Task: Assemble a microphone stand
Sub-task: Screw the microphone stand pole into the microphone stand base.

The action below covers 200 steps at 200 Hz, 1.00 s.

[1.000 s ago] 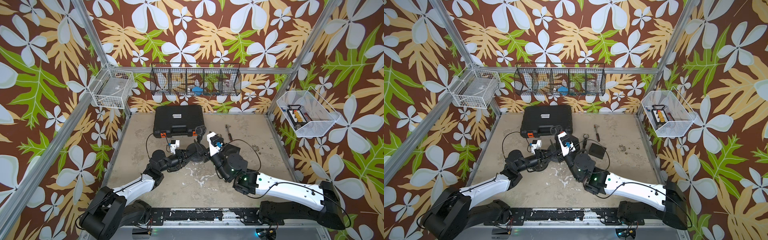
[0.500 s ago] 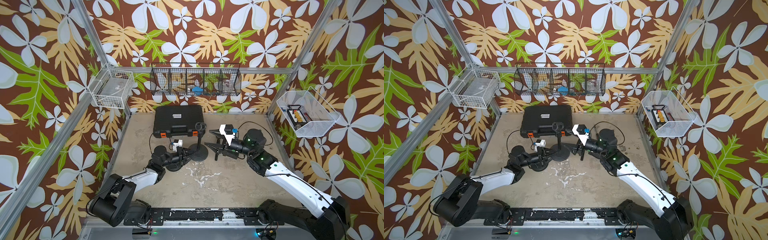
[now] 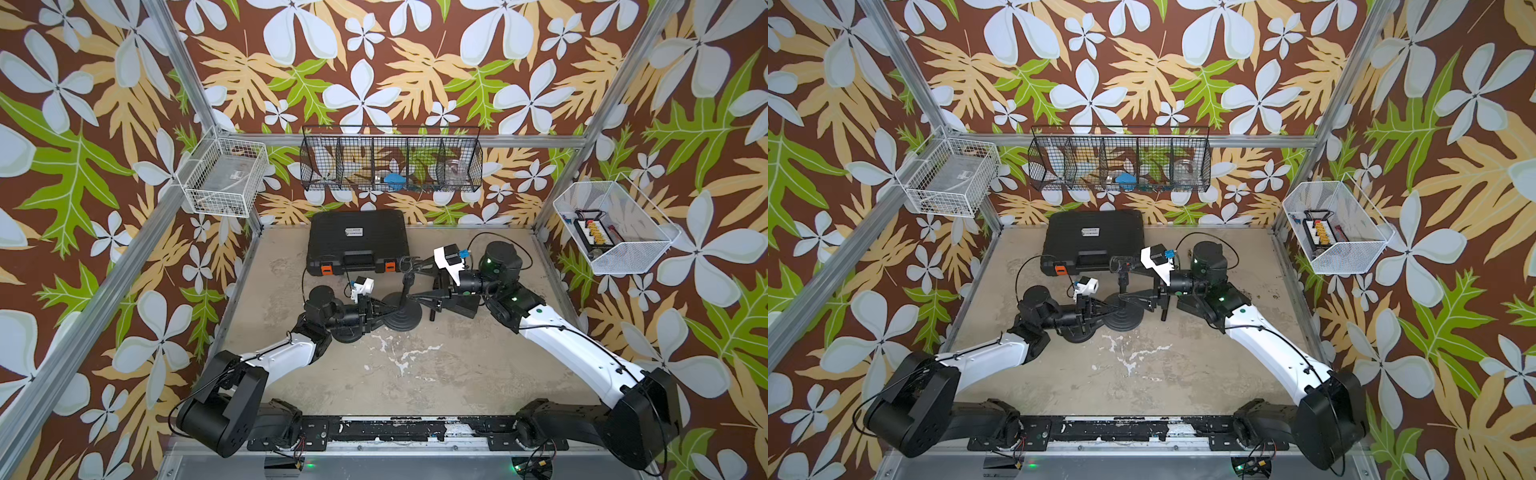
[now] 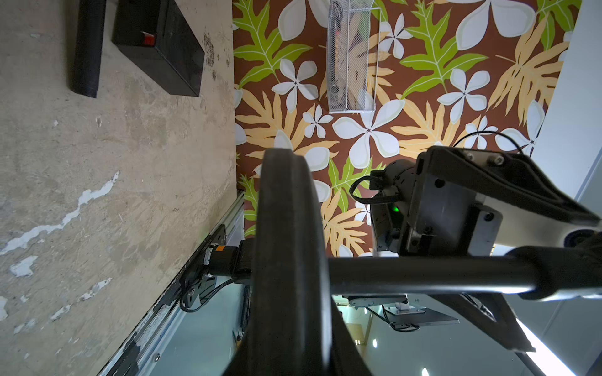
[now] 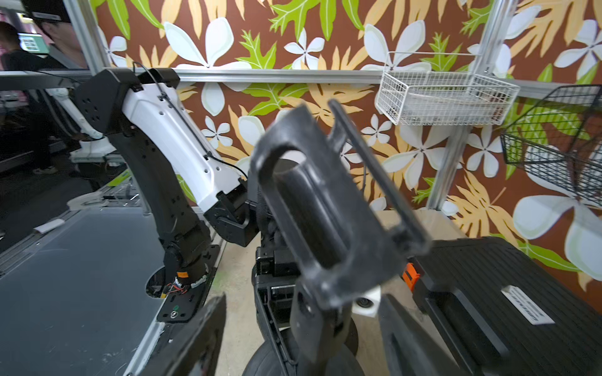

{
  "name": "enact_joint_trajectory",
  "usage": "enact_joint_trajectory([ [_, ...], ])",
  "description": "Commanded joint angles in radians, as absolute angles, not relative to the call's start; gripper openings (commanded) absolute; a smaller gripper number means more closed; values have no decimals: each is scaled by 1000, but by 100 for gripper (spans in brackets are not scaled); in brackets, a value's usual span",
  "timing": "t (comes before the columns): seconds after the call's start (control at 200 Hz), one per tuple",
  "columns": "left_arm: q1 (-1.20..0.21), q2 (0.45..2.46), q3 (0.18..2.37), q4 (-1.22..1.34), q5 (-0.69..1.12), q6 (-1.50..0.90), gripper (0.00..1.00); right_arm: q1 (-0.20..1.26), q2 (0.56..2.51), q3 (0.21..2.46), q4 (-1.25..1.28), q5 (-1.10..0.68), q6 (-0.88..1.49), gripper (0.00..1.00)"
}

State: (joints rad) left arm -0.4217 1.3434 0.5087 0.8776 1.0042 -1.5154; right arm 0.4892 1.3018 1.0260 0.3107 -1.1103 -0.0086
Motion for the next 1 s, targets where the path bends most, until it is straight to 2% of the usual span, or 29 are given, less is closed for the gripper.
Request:
enact_joint_trajectory([
  [0.0,-420,1339,525,920,1045,-1485,0,489,1318,1038,391,-1215,39,62],
  [0.255,-420,1351,538,925,1048,-1492,0,507,1336,1019,439,-1182,80,31],
  [0.33,-420,1355,531,956,1039,-1508,0,523,1320,998,440,-1087,77,16],
  [0.4,-420,1359,518,1021,1014,-1548,0,552,1294,958,462,-925,85,0],
  [0.46,-420,1363,508,1069,985,-1581,0,599,1262,916,486,-734,96,0],
  [0.576,-420,1373,494,1140,935,-1623,0,766,1201,841,509,-151,94,0],
  [0.696,-420,1361,479,1178,885,-1644,0,1013,1222,839,510,572,60,0],
  [0.781,-420,1343,471,1151,854,-1632,0,1144,1296,868,585,894,-41,0],
  [0.851,-418,1322,469,1113,827,-1613,0,1186,1339,887,639,1000,-93,0],
  [0.911,-411,1304,468,1088,808,-1602,0,1188,1338,897,614,967,-62,1],
  [0.996,-398,1281,474,1045,786,-1584,0,1161,1296,902,548,787,-9,42],
])
